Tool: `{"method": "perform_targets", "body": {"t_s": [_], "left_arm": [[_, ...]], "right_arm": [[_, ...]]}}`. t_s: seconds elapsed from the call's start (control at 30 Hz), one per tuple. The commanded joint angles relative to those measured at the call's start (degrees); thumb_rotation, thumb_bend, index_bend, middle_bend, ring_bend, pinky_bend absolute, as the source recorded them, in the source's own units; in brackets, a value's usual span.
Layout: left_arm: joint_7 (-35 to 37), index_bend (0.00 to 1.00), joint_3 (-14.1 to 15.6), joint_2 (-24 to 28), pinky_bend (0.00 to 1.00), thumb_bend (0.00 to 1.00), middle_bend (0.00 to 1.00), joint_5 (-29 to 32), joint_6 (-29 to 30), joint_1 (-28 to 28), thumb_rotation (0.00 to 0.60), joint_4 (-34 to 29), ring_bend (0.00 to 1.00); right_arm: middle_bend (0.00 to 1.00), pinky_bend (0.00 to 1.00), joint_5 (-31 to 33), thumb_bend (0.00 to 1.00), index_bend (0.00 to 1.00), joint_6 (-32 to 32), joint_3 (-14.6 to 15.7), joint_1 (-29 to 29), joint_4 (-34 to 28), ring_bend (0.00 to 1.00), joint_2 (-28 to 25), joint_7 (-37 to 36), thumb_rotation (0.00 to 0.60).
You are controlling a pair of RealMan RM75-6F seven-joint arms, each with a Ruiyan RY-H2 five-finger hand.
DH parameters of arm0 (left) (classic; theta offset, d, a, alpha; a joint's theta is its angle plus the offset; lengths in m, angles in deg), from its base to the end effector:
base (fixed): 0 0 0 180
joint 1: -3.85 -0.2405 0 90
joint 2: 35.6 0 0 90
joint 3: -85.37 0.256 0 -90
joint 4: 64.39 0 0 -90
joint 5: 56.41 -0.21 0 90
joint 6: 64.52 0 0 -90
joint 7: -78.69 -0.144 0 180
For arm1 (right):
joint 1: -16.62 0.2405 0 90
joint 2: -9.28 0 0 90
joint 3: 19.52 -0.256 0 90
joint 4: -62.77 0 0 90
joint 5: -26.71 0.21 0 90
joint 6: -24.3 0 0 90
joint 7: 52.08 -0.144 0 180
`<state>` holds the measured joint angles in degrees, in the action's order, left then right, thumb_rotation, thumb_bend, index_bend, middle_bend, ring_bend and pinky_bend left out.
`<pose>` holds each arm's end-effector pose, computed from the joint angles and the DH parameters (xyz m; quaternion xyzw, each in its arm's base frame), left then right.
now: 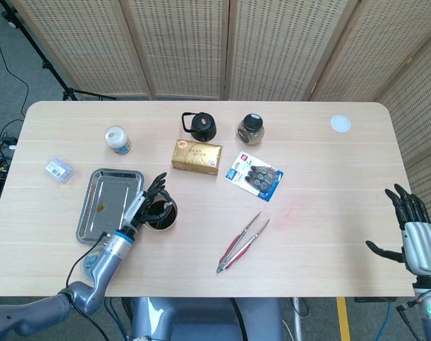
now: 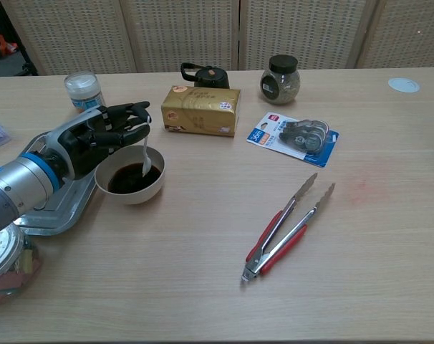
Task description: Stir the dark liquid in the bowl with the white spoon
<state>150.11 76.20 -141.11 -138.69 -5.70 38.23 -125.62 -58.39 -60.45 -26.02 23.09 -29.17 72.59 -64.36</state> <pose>-0.1859 0.3199 -0.0794 -0.3379 -0.7464 -0.5696 0.0655 -0.3045 -0.2028 0.1737 0.5444 -0.4206 0.4707 0.5524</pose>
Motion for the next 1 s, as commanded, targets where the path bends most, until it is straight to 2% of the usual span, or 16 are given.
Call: {"method": "perform_targets", "body": {"t_s": [0.03, 0.37, 0.73, 1.0], "left_arm": [[-0.24, 0.67, 0.15, -0.15, 0.00, 0.45, 0.00, -0.04, -0.43, 0.22, 0.600, -0.09, 0.00], [-0.60, 0.67, 1.77, -1.37, 0.00, 0.45, 0.00, -1.37, 0.75, -0.35, 0.600, -0.33, 0.00], [1.85, 0.68, 3.30, -0.37, 0.00, 0.46, 0.00, -2.61, 2.76, -1.79, 0.600, -1.48, 0.00], [4.47, 0.68, 3.48, -0.14, 0.00, 0.46, 0.00, -2.72, 4.45, -3.01, 0.600, 0.37, 0.00]], "right_arm": [[0.00, 0.00, -0.02, 0.00, 0.00, -0.01, -0.01, 0.01, 0.00, 0.00, 0.02, 0.02, 0.600], [0.00, 0.00, 0.09, 0.00, 0.00, 0.06, -0.04, 0.03, 0.11, 0.00, -0.02, -0.10, 0.600], [0.00, 0.00, -0.14, 0.00, 0.00, 0.08, 0.12, 0.06, 0.13, 0.00, 0.17, 0.29, 0.600], [0.00, 0.00, -0.15, 0.00, 0.00, 0.17, 0.20, 0.08, 0.21, 0.00, 0.29, 0.47, 0.600]]}}
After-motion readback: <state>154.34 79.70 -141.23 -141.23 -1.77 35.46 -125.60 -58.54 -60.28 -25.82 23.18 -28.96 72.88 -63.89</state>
